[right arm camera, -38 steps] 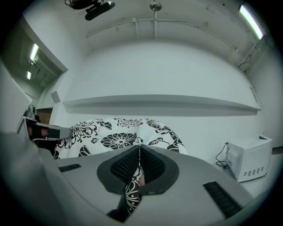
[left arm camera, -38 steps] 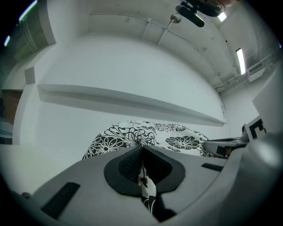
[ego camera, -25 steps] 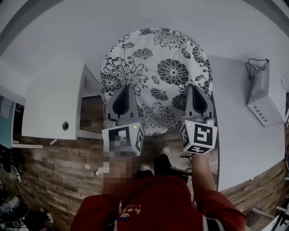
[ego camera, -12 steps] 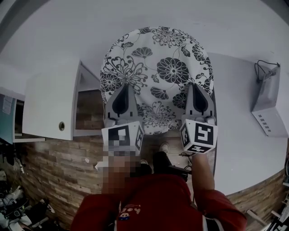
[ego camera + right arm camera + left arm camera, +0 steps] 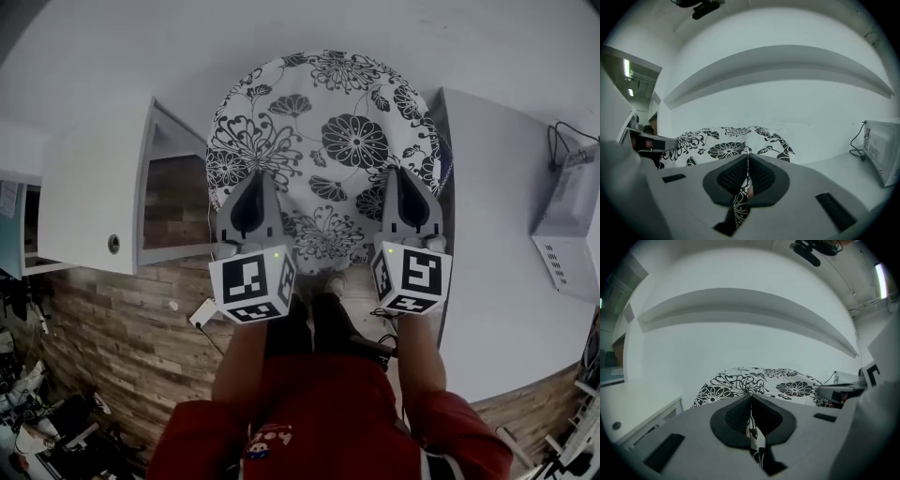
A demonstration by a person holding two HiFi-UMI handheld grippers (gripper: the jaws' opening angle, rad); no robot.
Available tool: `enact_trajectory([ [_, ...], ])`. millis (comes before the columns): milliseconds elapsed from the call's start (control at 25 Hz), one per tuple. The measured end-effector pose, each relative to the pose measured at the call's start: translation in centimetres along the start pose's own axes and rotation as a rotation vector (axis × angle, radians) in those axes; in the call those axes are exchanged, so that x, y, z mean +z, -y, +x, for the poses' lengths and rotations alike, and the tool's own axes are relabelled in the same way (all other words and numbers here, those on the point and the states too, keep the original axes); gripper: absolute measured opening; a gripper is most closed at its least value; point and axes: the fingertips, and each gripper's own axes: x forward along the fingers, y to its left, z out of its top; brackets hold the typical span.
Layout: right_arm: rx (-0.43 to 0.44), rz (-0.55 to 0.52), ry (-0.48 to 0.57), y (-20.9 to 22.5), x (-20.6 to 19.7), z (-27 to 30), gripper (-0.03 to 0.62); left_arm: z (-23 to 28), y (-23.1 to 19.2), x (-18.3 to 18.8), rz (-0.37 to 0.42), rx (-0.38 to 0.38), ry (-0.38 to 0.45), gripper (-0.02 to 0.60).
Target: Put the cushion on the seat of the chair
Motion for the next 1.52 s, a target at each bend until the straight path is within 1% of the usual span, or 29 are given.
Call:
enact_trajectory([
  [120, -0.017, 0.04, 0.046, 0.0, -0.9, -0.4, 0.028, 0.0, 0.0, -0.4, 0.028, -0.018, 0.036, 0.028],
  [240, -0.04, 0.07, 0.113, -0.2, -1.1, 0.6, 0.029, 0.8, -0.5, 0.3, 0.086, -0.037, 0.083, 0.028],
  [440, -0.061, 0.061, 0.073, 0.1, -1.2, 0.4, 0.028, 0.5, -0.1, 0.1, 0.086, -0.054, 0.052, 0.028],
  [560, -0.055, 0.078, 0.045, 0.1, -1.4, 0.6, 0.028, 0.4, -0.1, 0.4, 0.096, -0.049, 0.027, 0.028],
  [640, -0.044, 0.081, 0.048, 0.1, -1.7, 0.8, 0.029, 0.3, 0.0, 0.4, 0.104, -0.039, 0.036, 0.028],
  [800, -0.039, 0.036, 0.081, 0.4, -1.9, 1.1, 0.029, 0.6, 0.1, -0.2, 0.098, -0.031, 0.084, 0.028],
  [1000, -0.032, 0.067, 0.027, 0.3, -2.0, 1.0, 0.028, 0.3, 0.3, 0.2, 0.122, -0.023, 0.022, 0.028],
  [1240, -0.039, 0.022, 0.023, 0.1, -1.4, 0.7, 0.028, 0.1, 0.2, 0.3, 0.121, -0.03, 0.013, 0.028],
  [1520, -0.037, -0.016, -0.045, 0.0, -1.1, 0.8, 0.029, 0.4, 0.2, 0.4, 0.1, -0.03, -0.04, 0.028],
])
